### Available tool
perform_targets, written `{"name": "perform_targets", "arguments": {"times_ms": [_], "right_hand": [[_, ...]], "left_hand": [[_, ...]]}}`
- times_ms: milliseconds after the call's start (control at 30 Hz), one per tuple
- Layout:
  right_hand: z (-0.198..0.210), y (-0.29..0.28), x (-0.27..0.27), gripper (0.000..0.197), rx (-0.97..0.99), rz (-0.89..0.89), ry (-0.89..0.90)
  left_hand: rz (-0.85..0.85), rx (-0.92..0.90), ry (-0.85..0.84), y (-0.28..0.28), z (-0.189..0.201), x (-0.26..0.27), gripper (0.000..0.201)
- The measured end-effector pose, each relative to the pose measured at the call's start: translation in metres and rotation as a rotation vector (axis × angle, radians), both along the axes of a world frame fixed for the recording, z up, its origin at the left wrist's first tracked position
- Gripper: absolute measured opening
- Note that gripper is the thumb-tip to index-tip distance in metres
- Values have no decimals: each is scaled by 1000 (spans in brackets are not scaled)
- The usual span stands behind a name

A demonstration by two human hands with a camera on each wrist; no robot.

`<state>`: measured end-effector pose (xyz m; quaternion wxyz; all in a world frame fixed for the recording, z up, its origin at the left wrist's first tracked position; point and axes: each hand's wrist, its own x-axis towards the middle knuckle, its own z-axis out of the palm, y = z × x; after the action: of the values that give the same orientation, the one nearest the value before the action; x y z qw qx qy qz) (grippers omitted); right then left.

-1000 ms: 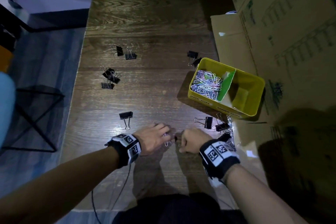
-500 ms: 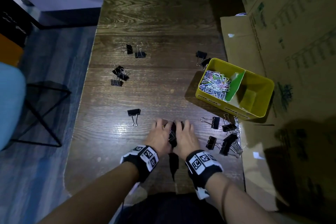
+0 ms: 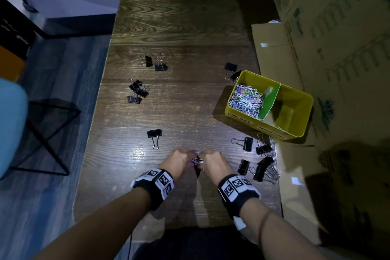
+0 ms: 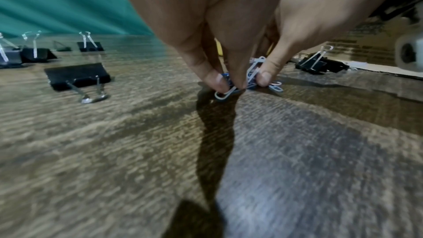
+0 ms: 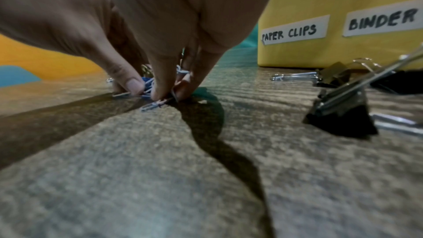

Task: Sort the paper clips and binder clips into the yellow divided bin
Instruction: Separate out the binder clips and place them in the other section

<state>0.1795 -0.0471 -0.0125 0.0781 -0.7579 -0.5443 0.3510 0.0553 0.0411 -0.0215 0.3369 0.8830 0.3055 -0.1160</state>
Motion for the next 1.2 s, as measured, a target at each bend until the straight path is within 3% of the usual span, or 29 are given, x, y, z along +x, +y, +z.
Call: {"name": "perform_targets", "arguments": {"times_ms": [167,367,633,767,933,1033,1200], "right_hand": [[1,1,9,21,-65,-44,68],[-6,-1,16,14,-71,-285,260],[-11,-2,29,16,-2,-611,542],[-1,1,39,25,116,-797,696],[31,0,58,19,326,-892,773],[59,-4,75,22,477,-927,786],[88,-10,105,30,654,-1032,770]], "left_hand": [[37,-36,-90,10,5,1,25],[229,-179,-68,22,0,-1,21],[688,-728,-116,39,-7,-4,23],[796,-858,-118,53,2,-5,17],[756,-903,-211,76,41,24,18],[632,-934,-286,90,78,62,26],[410,-880,-379,102,115,140,19]]}}
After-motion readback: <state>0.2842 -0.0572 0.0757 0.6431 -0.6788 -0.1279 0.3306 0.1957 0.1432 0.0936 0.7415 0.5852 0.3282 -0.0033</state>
